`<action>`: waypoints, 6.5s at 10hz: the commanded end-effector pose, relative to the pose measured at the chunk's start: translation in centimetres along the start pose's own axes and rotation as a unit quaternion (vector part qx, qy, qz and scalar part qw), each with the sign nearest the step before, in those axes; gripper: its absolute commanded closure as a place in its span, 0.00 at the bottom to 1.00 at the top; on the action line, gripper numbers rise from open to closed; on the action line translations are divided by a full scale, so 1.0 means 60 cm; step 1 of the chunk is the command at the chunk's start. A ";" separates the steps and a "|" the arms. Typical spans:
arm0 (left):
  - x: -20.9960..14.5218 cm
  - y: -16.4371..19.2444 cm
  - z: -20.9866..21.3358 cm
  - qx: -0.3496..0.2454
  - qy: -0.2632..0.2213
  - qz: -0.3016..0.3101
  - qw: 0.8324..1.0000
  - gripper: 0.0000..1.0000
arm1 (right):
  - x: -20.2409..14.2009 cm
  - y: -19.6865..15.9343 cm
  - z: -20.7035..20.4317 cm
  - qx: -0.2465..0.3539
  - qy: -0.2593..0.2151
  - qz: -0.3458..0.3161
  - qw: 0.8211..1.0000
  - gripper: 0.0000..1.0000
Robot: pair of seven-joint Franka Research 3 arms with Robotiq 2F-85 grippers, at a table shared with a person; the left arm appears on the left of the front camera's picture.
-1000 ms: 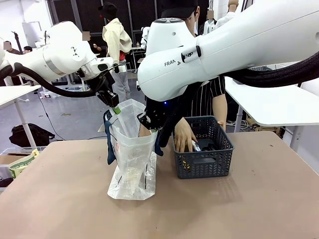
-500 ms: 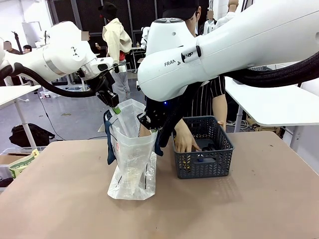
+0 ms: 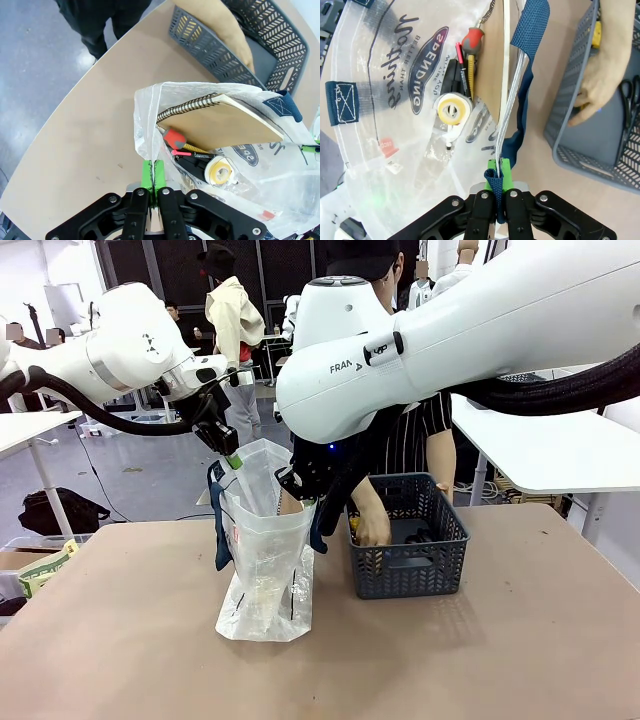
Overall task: Transfer purchased items from the store into the shopping bag.
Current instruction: Move the Reusable shopping bag to the right side of the table.
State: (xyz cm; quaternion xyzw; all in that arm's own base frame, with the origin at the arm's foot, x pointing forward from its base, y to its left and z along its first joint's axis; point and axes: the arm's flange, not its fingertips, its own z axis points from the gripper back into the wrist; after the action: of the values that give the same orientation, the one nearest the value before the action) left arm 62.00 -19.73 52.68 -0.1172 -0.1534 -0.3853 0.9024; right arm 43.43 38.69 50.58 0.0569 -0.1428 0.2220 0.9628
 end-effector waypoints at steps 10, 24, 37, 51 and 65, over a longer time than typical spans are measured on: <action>-0.008 -0.002 0.004 0.006 -0.003 0.001 1.000 1.00 | -0.001 0.000 0.003 0.001 -0.001 -0.001 1.000 1.00; -0.008 -0.002 0.004 0.006 -0.003 0.001 1.000 1.00 | -0.001 0.000 0.003 0.001 -0.001 -0.001 1.000 1.00; -0.008 -0.002 0.004 0.006 -0.003 0.001 1.000 1.00 | -0.001 0.000 0.003 0.001 -0.001 -0.001 1.000 1.00; -0.008 -0.002 0.004 0.006 -0.003 0.001 1.000 1.00 | -0.001 0.000 0.003 0.001 -0.001 -0.001 1.000 1.00; -0.008 -0.002 0.004 0.006 -0.003 0.001 1.000 1.00 | -0.001 0.000 0.003 0.001 -0.001 -0.001 1.000 1.00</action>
State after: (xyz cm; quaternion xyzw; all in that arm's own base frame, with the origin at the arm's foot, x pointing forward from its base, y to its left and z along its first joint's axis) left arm 62.00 -19.71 52.68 -0.1172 -0.1534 -0.3852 0.9024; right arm 43.43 38.69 50.58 0.0569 -0.1428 0.2220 0.9628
